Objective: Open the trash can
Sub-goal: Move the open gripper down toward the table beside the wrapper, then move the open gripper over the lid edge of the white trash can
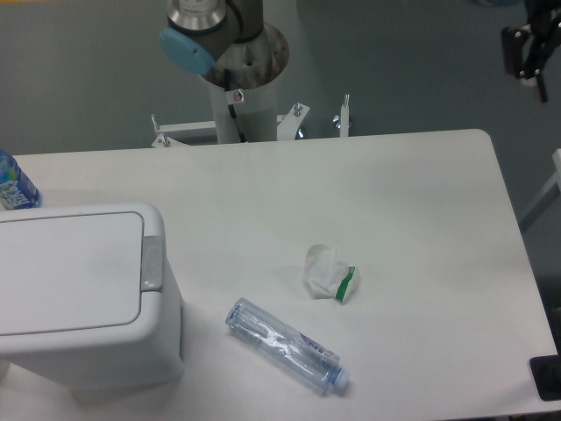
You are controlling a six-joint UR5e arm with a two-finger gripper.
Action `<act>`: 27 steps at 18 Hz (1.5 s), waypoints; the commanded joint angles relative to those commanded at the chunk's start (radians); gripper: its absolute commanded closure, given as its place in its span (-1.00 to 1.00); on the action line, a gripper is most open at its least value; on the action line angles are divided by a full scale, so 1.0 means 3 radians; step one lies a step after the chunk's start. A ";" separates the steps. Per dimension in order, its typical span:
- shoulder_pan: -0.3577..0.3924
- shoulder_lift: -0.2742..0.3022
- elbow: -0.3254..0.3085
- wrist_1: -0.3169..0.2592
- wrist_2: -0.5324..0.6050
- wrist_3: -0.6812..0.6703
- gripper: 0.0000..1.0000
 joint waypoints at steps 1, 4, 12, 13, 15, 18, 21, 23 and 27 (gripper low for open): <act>-0.0021 0.0000 0.0000 0.0000 0.0000 0.0000 -1.00; -0.0082 0.0010 0.0000 -0.0015 0.0000 -0.0041 -1.00; -0.0838 -0.0092 -0.0056 -0.0015 -0.0036 -0.0904 -1.00; -0.0945 -0.0138 -0.0051 -0.0015 -0.0036 -0.1006 -1.00; -0.1135 -0.0179 -0.0046 -0.0005 -0.0041 -0.1241 -1.00; -0.1360 -0.0225 -0.0026 0.0025 -0.0311 -0.1844 -1.00; -0.1462 -0.0306 -0.0056 0.0026 -0.0593 -0.2101 -1.00; -0.1621 -0.0353 -0.0051 0.0031 -0.0619 -0.2178 -1.00; -0.1749 -0.0414 -0.0051 0.0041 -0.0726 -0.2229 -1.00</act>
